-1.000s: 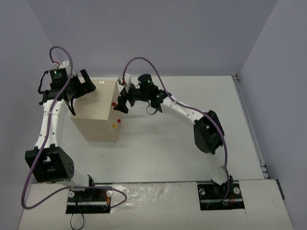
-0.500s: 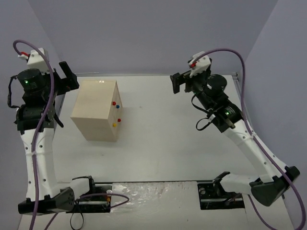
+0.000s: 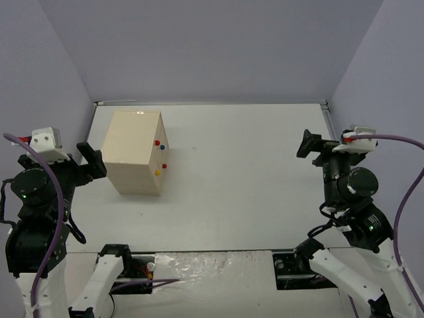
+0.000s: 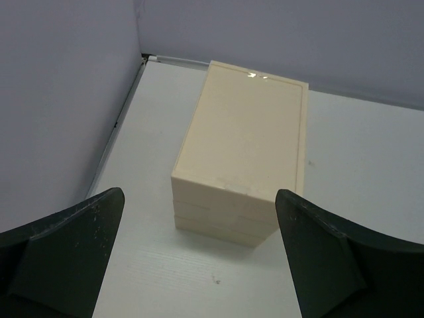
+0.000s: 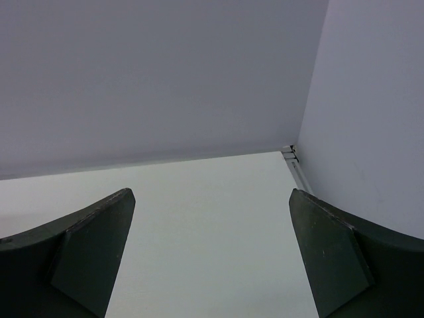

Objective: Organize the makeup

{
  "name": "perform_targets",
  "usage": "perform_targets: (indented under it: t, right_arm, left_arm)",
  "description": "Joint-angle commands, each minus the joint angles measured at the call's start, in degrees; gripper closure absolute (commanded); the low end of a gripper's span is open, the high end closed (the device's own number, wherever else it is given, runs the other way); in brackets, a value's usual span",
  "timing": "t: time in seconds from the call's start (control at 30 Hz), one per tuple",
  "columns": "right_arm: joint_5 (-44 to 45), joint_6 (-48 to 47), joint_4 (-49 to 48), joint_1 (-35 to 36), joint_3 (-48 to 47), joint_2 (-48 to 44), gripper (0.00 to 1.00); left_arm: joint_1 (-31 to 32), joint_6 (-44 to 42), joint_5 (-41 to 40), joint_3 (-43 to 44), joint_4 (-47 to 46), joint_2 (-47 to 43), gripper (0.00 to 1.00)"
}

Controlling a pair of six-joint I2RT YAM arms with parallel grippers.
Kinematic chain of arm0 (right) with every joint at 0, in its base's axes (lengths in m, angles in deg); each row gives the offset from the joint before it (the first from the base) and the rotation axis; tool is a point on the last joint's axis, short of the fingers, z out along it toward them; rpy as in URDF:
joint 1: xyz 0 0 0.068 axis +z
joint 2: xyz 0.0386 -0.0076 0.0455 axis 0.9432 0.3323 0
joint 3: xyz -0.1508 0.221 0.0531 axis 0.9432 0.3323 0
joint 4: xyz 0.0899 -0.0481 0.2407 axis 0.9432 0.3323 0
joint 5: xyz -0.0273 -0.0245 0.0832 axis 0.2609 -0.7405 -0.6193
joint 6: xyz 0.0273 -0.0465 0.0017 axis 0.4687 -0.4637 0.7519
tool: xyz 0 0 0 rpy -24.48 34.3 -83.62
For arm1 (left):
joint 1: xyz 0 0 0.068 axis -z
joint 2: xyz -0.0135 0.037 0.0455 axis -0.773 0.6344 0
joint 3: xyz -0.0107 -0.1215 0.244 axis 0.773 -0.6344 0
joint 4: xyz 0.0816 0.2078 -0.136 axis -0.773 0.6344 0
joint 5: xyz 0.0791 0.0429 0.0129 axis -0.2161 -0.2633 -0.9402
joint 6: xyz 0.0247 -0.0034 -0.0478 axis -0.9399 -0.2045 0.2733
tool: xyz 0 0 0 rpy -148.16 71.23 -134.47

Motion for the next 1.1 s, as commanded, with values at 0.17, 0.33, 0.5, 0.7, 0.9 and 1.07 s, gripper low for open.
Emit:
perform_targets:
  t: [0.17,0.33,0.5,0.7,0.9,1.07]
  right_arm:
    - [2.25,0.93,-0.36,0.64,2.99,-2.08,0.0]
    - [3.61,1.53,-0.36,0.79,3.35,-1.81,0.0]
    - [4.93,1.84,-0.41,0.8,3.67,-1.64,0.0]
    - [5.57,1.85,-0.35,0.79,3.76,-1.37,0.0]
    - [5.81,1.85,-0.33,0.88,3.52,-1.05,0.0]
    - [5.92,1.94,-0.33,0.83,3.58,-0.8,0.0]
  left_arm:
    - [4.24,-1.03,-4.94,-2.91,4.11,-5.38,0.03]
    - [4.31,-0.56,-4.77,-4.58,4.53,-5.8,0.03]
    - [4.31,-0.42,-4.71,-5.36,4.24,-5.75,0.03]
    - [4.31,0.11,-4.89,-6.29,4.22,-5.58,0.03]
    - [4.31,0.22,-4.57,-6.6,4.0,-5.48,0.03]
    - [4.31,0.37,-4.31,-6.52,4.01,-5.26,0.03]
